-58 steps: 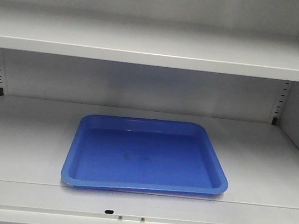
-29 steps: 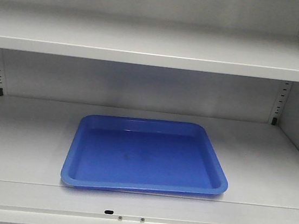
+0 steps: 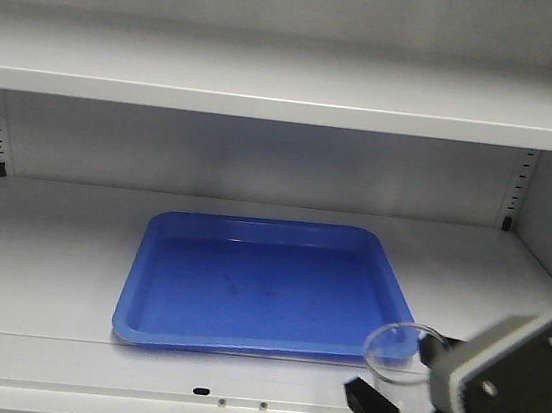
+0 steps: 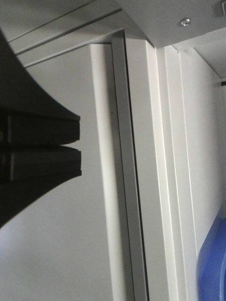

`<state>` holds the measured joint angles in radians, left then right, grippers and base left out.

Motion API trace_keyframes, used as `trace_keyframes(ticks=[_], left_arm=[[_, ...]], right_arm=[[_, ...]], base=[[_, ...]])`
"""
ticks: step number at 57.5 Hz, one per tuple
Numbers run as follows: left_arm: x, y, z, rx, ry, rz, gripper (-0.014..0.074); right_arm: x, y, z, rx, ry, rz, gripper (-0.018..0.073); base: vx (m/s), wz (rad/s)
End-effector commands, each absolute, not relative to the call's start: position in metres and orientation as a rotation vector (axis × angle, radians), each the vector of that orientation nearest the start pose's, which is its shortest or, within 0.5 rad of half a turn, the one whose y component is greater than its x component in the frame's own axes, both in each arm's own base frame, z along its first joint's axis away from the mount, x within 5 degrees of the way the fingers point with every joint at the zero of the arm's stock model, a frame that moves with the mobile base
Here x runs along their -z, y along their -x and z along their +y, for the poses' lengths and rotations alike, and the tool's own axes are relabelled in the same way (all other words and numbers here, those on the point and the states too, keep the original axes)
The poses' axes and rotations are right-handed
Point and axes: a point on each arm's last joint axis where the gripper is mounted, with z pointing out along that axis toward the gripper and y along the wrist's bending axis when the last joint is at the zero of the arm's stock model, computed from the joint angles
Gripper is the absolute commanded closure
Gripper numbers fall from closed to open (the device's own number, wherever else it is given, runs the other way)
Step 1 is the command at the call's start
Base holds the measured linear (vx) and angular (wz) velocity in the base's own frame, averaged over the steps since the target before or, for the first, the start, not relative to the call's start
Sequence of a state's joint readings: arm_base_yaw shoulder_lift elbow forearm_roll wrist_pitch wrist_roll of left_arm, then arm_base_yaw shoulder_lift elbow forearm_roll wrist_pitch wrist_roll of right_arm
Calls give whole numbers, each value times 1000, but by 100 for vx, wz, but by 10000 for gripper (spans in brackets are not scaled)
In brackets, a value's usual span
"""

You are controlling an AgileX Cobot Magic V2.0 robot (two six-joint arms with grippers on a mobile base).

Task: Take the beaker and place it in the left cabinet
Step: 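Extend the right arm to bring the beaker over the blue tray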

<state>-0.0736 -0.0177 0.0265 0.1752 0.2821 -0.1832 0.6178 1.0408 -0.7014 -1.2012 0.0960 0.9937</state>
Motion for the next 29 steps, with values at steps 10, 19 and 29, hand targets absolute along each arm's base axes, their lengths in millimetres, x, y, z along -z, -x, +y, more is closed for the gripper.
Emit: trace_keyframes(ticks=[10, 19, 29], left_arm=[[-192, -55, -1, 40, -22, 1667, 593], [-192, -55, -1, 40, -22, 1667, 593], [-192, -55, -1, 40, -22, 1667, 593]], right_arm=[[-348, -270, 158, -422, 543, 1719, 560], [-341, -315, 146, -558, 482, 1717, 560], [-333, -350, 138, -541, 446, 1719, 560]], base=[[0, 0], [0, 0], [0, 0]])
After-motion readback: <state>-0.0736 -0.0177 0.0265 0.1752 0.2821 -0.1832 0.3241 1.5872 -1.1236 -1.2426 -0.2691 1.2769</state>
